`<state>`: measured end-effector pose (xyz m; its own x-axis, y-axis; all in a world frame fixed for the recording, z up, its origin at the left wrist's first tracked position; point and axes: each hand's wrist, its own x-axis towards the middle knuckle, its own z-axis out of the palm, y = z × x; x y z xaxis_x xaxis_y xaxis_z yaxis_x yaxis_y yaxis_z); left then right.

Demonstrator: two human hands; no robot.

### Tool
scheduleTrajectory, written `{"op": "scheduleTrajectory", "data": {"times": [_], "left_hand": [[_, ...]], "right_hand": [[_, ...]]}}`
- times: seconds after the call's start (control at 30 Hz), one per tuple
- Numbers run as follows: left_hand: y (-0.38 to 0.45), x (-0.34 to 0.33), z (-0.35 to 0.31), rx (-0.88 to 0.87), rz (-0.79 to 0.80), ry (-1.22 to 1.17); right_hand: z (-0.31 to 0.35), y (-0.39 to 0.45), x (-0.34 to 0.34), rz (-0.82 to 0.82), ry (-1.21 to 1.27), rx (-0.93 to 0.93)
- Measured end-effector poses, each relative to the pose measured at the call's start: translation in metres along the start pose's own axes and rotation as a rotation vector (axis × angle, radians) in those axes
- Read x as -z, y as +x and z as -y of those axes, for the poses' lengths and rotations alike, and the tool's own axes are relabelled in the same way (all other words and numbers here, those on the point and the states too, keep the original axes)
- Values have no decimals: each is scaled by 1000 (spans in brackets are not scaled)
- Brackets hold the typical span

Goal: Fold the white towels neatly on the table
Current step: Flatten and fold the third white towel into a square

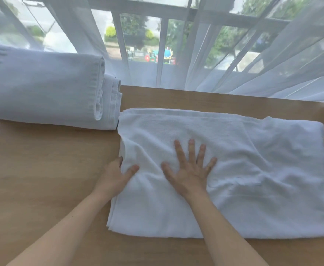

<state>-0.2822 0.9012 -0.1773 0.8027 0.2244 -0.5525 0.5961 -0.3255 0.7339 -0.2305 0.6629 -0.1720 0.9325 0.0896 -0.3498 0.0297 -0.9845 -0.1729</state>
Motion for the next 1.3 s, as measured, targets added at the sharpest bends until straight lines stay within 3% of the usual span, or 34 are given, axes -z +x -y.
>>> {"op": "scheduleTrajectory", "data": {"times": [0.27,0.4,0.5,0.77,0.97,1.1,1.3], "left_hand": [[-26,-3,13,12,-133,-227],[-38,6,11,47,71,-350],[-57,4,23,90,178,-228],[-82,-5,36,152,4,-264],[-87,2,28,190,45,-376],[-61,12,3,125,-33,-313],[6,19,-55,67,-64,-385]], "right_hand": [[-7,-41,-25,-120,-6,23],[-4,-32,-21,-78,-41,0],[-2,-36,-23,-46,-26,-26],[6,-22,-18,-59,30,-23],[-15,-58,-27,-145,135,132],[-27,-97,-43,-122,-16,180],[-11,-99,-37,-177,7,266]]}}
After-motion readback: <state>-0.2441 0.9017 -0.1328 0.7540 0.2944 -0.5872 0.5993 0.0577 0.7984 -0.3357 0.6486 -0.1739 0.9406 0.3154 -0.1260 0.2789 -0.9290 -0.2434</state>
